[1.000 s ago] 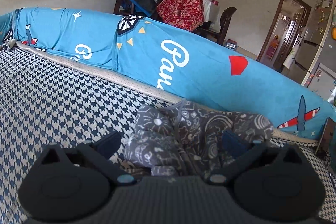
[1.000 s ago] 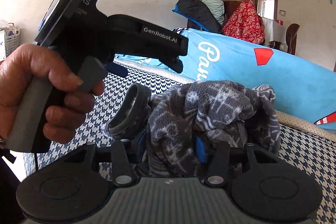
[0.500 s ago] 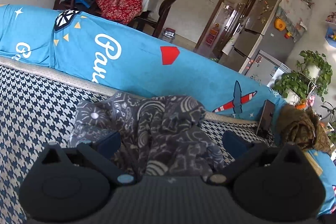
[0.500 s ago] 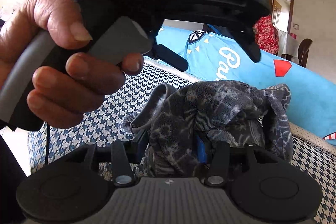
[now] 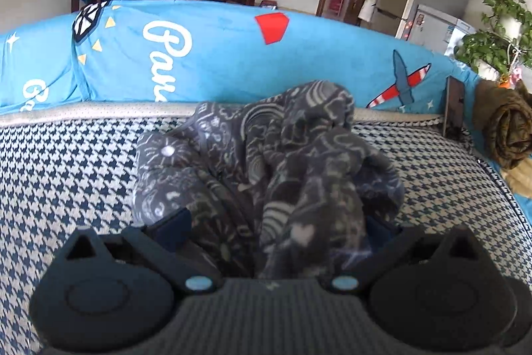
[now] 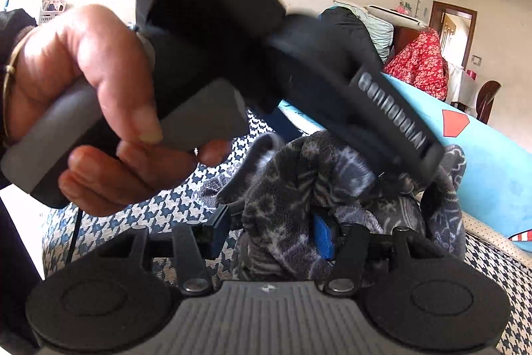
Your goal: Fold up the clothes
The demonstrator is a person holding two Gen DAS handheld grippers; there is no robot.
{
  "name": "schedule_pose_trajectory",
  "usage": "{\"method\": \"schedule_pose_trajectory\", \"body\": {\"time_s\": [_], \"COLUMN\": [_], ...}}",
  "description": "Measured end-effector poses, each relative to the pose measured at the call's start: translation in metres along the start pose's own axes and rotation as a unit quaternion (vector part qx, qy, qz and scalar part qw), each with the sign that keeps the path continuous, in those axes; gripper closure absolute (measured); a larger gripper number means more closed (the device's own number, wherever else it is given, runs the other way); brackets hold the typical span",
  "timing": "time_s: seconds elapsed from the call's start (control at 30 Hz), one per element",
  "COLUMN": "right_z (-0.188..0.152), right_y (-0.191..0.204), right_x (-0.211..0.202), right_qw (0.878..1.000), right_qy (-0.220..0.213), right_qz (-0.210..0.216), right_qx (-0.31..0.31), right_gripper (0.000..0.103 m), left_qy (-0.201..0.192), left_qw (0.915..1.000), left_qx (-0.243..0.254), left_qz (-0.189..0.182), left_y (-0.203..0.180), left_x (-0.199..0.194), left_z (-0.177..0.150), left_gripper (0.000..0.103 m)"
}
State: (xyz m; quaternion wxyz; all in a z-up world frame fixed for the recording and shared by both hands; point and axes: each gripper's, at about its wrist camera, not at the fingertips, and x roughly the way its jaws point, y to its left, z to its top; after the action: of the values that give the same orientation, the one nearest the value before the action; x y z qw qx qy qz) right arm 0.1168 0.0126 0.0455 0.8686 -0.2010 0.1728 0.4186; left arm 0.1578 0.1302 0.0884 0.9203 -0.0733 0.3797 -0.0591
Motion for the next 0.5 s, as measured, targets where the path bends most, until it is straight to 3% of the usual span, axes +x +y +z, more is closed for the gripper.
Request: {"method": "schedule_pose_trajectory", "body": {"time_s": [0.23, 0.5], "right_z": [0.002, 0.016], "right_y": [-0.007, -0.032], "right_x": [0.000, -0.024], "right_qw": [1.000, 0.998], "right_qy": [0.007, -0.005], "right_qz": [0.005, 0.070], "right_qx": [-0.029, 0.009], "right_gripper": [0.047, 0.046], "left_qy": [0.016, 0.019], "left_qw": [0.9983, 0.9946], "left_qx": [-0.056, -0.101], "left_qz": [0.007, 0.015], "left_y": [0.025, 0.043], "left_x": [0.010, 0.011], "left_z": [-0.004, -0.004], "left_gripper": [0.000, 0.000]}}
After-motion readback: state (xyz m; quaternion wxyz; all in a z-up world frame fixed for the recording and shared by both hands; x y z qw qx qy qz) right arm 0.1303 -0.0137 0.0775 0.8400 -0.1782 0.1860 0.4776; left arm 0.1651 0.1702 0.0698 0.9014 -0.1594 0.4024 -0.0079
